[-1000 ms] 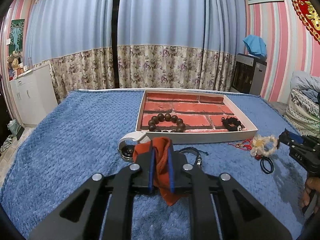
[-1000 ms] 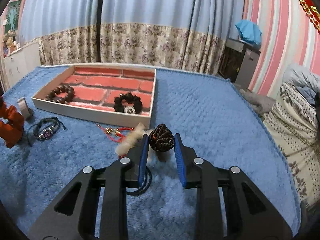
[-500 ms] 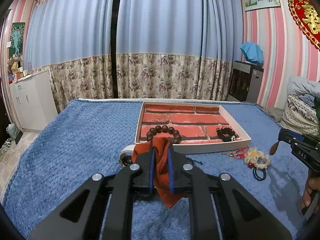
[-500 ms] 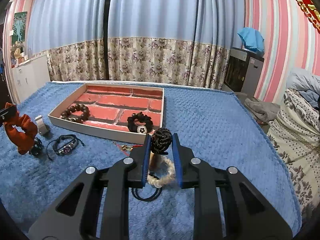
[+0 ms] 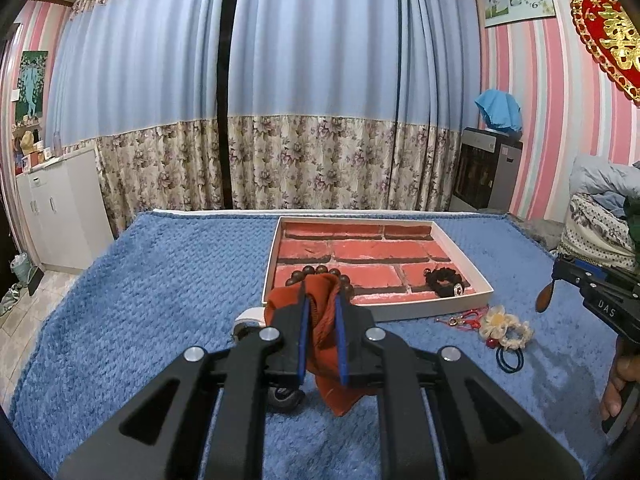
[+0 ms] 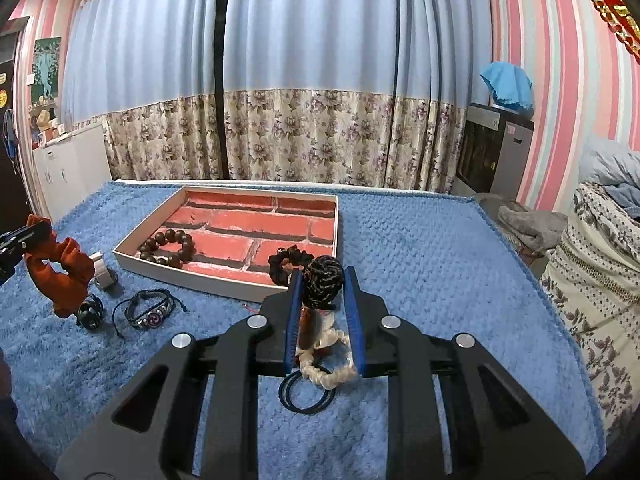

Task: Organize jewelry
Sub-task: 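Carry the orange and dark brown scrunchies into the tray and open both tools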

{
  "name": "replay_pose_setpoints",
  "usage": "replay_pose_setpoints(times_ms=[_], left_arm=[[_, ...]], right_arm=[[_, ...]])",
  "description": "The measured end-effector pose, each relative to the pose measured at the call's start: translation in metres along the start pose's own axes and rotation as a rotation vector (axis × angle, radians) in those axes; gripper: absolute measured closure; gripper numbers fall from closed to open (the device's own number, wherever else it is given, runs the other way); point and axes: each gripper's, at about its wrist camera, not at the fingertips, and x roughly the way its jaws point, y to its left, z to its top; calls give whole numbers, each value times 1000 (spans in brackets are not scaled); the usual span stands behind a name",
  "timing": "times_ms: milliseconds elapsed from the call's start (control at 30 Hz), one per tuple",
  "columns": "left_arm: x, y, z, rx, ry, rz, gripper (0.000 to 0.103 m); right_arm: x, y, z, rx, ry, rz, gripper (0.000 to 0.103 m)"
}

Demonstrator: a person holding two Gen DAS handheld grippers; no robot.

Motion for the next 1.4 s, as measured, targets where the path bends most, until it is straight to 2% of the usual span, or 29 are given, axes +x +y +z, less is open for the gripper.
replay_pose_setpoints(times_ms=[500, 667, 800, 1267, 1400], left_arm=[[26, -9, 38, 42, -53, 11, 92], [40, -13, 50, 46, -60, -7, 92], [61, -11, 56, 34, -30, -41, 92], [135, 11, 50, 10, 91, -1, 92], [156, 23, 43, -24, 154, -14, 92]], right_arm=[[15, 0, 36, 0, -50, 15, 82], [32, 1, 47, -2, -35, 35, 82], [50, 4, 51, -3, -13, 48, 82], [118, 13, 43, 13, 103, 111, 82], [137, 12, 41, 24, 139, 116, 82]])
